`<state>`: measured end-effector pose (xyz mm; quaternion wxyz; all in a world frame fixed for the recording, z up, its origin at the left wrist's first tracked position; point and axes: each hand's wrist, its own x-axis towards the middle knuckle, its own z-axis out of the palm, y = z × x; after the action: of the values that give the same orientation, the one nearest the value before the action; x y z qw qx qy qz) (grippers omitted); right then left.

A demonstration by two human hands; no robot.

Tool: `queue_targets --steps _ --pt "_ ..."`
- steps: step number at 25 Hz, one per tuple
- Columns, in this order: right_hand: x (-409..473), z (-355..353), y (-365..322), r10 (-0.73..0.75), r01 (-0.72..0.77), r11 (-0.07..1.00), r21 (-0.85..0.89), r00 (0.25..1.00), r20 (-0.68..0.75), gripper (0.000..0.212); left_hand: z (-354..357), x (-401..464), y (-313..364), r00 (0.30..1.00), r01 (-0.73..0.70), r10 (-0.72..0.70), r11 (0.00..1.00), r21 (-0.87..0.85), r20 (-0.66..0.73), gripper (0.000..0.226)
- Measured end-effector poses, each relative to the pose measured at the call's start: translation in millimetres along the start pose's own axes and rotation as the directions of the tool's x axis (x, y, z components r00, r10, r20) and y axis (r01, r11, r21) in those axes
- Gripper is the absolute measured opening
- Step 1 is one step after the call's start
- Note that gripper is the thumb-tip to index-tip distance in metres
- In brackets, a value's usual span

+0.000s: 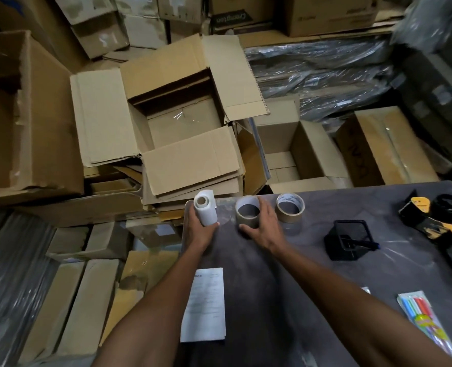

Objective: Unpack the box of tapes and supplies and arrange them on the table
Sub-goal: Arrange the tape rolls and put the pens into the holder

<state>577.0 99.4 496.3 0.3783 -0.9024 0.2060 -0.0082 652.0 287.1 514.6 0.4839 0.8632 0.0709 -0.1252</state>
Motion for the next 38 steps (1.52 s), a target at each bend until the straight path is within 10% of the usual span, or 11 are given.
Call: queue_targets --steps 16,38 --pt "26.5 10.0 0.3 0.08 -0.082 0.996 -0.028 0.996 -0.044 0.097 7.2 9.3 7.3 0.997 -0.066 0.063 0.996 -0.061 -0.045 0.047" --pt "-138.5 -37.1 65.1 0.074 -0.069 0.99 0.123 0.997 -0.039 0.078 54.8 -156.4 -24.6 0.991 -0.089 0.086 0.996 0.025 0.098 0.045"
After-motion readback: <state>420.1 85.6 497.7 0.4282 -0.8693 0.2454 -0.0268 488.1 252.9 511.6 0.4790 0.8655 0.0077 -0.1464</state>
